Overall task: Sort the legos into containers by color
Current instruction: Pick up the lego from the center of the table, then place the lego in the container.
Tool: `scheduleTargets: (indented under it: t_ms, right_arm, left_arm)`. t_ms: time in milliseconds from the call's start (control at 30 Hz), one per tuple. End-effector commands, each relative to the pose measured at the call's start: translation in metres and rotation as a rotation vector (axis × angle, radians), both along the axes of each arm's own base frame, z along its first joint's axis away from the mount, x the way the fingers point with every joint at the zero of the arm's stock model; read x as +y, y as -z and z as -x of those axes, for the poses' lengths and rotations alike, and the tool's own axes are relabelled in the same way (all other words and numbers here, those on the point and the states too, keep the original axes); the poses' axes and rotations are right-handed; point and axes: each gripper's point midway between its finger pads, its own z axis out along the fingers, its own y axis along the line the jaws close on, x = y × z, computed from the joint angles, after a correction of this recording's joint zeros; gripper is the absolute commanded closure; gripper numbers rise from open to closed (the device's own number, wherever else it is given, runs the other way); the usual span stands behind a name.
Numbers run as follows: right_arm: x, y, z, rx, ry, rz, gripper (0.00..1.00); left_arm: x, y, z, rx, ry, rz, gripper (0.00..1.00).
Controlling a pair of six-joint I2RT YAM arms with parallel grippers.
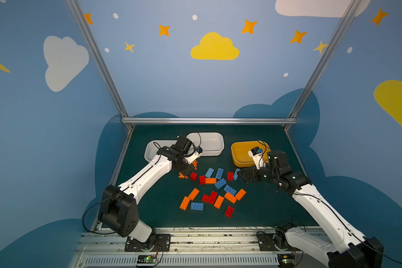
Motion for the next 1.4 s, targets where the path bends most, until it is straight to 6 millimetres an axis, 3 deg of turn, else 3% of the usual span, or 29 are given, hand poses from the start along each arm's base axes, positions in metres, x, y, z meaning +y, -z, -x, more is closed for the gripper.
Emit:
scheduleTargets:
  t_ms: [0, 167, 267, 433, 633, 833, 967, 1033, 1200, 1367]
  right_arm:
    - [0.003, -0.016, -0.009, -0.036, 0.002, -0.040, 0.02]
    - [0.005, -0.023, -0.017, -0.044, 0.007, -0.049, 0.02]
    - [0.004, -0.024, -0.020, -0.045, 0.014, -0.050, 0.02]
    - [0.002, -0.024, -0.024, -0.042, 0.029, -0.050, 0.02]
    - [-0.004, -0.023, -0.024, -0.037, 0.046, -0.042, 0.02]
    - [-0.009, -0.018, -0.021, -0.026, 0.056, -0.039, 0.02]
    - [-0.008, -0.016, -0.021, -0.018, 0.052, -0.044, 0.02]
    - [-0.008, -0.017, -0.022, -0.015, 0.051, -0.046, 0.02]
    - [-0.007, -0.019, -0.021, -0.016, 0.045, -0.051, 0.02]
    - [-0.004, -0.019, -0.016, -0.002, 0.022, -0.064, 0.02]
  left_arm:
    - [-0.005, -0.015, -0.030, 0.011, -0.184, 0.126, 0.65]
    - [-0.005, -0.019, -0.098, -0.008, -0.404, 0.195, 0.66]
    - [-0.006, -0.006, -0.132, 0.004, -0.495, 0.218, 0.66]
    - [-0.006, 0.024, -0.180, 0.025, -0.609, 0.231, 0.66]
    - [-0.002, 0.050, -0.219, 0.043, -0.698, 0.230, 0.66]
    - [-0.002, 0.079, -0.227, 0.118, -0.708, 0.194, 0.62]
    - [-0.010, 0.090, -0.224, 0.182, -0.687, 0.219, 0.50]
    - [-0.014, 0.082, -0.222, 0.193, -0.672, 0.233, 0.39]
    - [-0.020, 0.043, -0.208, 0.168, -0.620, 0.240, 0.28]
    - [-0.033, 0.018, -0.160, 0.187, -0.549, 0.210, 0.20]
